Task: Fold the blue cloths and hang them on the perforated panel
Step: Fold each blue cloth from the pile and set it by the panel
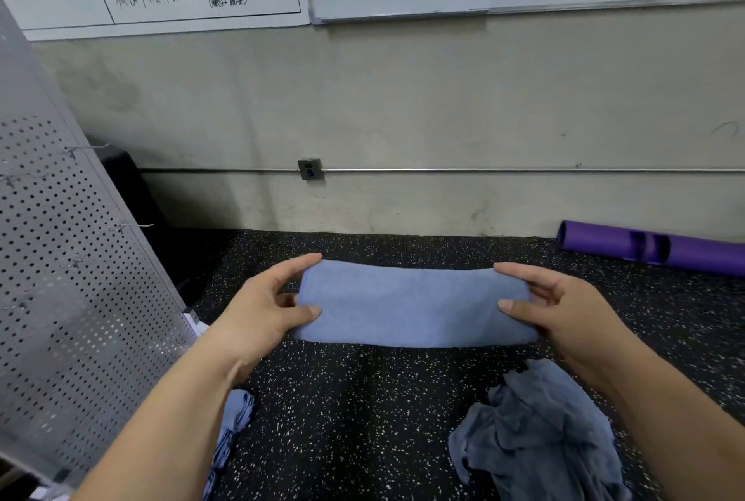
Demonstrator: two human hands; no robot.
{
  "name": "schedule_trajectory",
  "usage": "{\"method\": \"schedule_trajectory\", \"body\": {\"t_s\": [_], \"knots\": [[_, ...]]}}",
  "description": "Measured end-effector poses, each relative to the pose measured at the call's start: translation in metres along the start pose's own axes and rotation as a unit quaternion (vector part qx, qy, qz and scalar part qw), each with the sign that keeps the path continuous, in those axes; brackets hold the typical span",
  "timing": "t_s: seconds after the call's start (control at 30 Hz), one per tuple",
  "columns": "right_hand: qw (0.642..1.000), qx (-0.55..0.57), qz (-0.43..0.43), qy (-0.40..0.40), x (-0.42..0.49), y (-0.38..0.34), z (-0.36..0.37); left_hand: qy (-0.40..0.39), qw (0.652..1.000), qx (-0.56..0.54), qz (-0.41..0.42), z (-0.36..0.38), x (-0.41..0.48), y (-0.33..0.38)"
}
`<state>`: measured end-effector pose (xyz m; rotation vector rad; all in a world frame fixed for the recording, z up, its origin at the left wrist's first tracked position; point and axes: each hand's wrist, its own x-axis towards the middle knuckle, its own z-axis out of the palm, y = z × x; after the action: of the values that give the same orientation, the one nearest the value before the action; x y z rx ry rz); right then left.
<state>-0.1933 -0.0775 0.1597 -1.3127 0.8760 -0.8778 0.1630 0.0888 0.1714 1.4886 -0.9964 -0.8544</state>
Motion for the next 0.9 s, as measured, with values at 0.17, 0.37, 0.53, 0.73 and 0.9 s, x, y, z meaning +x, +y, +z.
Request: {"method": "schedule_trajectory", "body": {"t_s": [0.17,0.37,0.53,0.73,0.9], "knots": [[1.0,0.006,0.024,-0.016,-0.001,0.0,-0.008,-0.021,0.999,0.03,-0.023,0.0,0.006,-0.009],[0.999,0.004,0.031,0.011,0.0,-0.001,-0.012,-0.001,0.994,-0.088,-0.065,0.007,0.014,-0.016],[0.999,-0.03,-0.001,0.032,0.002,0.001,-0.018,0.017,0.999,-0.043,-0.009,0.011,0.017,-0.016],[0.986,-0.152,-0.042,0.059,0.001,0.002,-0.02,0.036,0.993,0.109,0.021,0.013,0.016,-0.015],[0.967,-0.226,-0.076,0.089,0.0,0.002,-0.019,0.056,0.989,0.134,0.029,0.021,0.013,-0.006]]}}
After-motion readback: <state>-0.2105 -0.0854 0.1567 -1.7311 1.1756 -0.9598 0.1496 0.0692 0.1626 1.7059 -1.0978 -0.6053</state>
